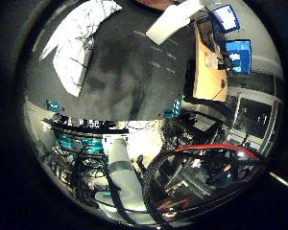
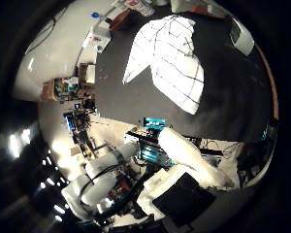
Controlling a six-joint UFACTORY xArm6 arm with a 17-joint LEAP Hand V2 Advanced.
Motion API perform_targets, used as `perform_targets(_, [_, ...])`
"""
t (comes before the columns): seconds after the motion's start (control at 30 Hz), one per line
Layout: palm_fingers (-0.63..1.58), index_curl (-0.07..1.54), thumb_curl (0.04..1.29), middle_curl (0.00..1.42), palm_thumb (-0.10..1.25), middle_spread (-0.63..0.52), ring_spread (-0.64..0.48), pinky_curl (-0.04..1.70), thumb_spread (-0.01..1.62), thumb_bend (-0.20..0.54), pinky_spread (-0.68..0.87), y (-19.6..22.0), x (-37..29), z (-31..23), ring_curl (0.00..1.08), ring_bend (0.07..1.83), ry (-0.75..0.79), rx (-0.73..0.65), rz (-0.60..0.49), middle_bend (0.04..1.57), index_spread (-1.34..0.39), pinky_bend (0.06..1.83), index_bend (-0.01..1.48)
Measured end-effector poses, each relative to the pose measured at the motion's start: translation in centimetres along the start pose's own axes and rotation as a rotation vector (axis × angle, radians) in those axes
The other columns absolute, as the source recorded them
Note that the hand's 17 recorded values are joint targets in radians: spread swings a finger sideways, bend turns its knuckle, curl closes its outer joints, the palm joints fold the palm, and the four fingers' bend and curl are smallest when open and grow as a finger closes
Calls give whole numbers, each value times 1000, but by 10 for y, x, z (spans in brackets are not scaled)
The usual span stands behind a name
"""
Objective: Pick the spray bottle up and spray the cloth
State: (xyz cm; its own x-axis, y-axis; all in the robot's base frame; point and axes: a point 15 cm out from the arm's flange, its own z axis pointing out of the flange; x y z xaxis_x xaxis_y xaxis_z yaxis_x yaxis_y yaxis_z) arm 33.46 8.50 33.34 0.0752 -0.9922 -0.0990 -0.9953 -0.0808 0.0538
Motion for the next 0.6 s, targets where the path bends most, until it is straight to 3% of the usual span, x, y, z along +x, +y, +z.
perform_targets(0.6, [158,293,295,332,670,89,194,326,1179,-17,379,-2,-2,-1,248,214,-15,17,6,195,-307,251,155])
